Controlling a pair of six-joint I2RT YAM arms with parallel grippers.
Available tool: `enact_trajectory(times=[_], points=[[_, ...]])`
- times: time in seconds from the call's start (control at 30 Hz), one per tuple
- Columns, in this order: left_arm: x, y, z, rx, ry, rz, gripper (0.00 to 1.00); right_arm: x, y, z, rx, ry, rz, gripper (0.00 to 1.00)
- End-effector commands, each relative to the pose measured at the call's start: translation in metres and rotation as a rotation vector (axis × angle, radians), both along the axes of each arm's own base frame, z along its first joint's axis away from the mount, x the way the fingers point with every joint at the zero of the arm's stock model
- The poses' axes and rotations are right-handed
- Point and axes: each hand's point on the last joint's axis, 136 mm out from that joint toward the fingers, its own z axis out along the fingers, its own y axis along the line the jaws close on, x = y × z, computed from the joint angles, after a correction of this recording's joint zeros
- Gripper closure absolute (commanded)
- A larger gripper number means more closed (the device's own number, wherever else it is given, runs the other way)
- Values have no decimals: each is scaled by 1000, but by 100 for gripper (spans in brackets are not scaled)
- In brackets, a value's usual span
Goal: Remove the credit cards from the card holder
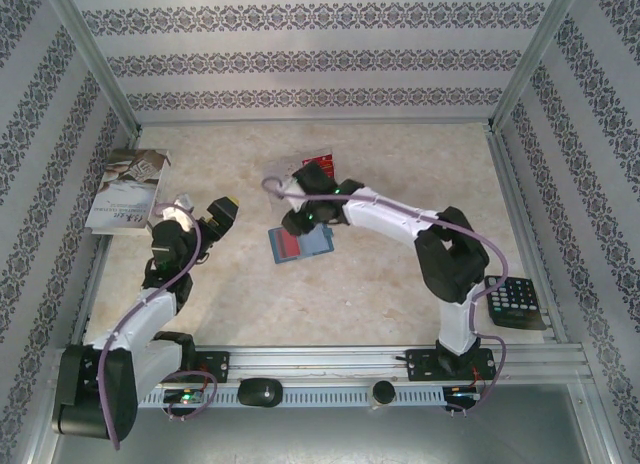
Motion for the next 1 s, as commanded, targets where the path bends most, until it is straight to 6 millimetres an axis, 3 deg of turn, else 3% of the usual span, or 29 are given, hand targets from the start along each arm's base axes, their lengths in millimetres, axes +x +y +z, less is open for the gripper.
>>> enact_trajectory(times=[0.0,0.13,0.3,0.5,0.7,0.87,0.97], points=[[-9,12,-25,41,69,54,0,-26,7,-26,-99,37,11,64],[-12,10,-26,45,67,40,0,-21,7,-51,-200,-12,-3,62],[-15,8,-29,57,74,24,0,-18,9,-61,-242,-38,-5,61],[-16,7,-31,74,75,11,0,-1,5,-50,-219,-83,-65,59],[-16,5,-33,69,78,-1,0,12,3,-62,-292,-105,-79,51],[-16,4,-33,71,78,-6,0,19,-2,-65,-323,-133,-88,50],[-16,4,-31,71,70,-7,0,18,-4,-76,-353,-118,-80,50]])
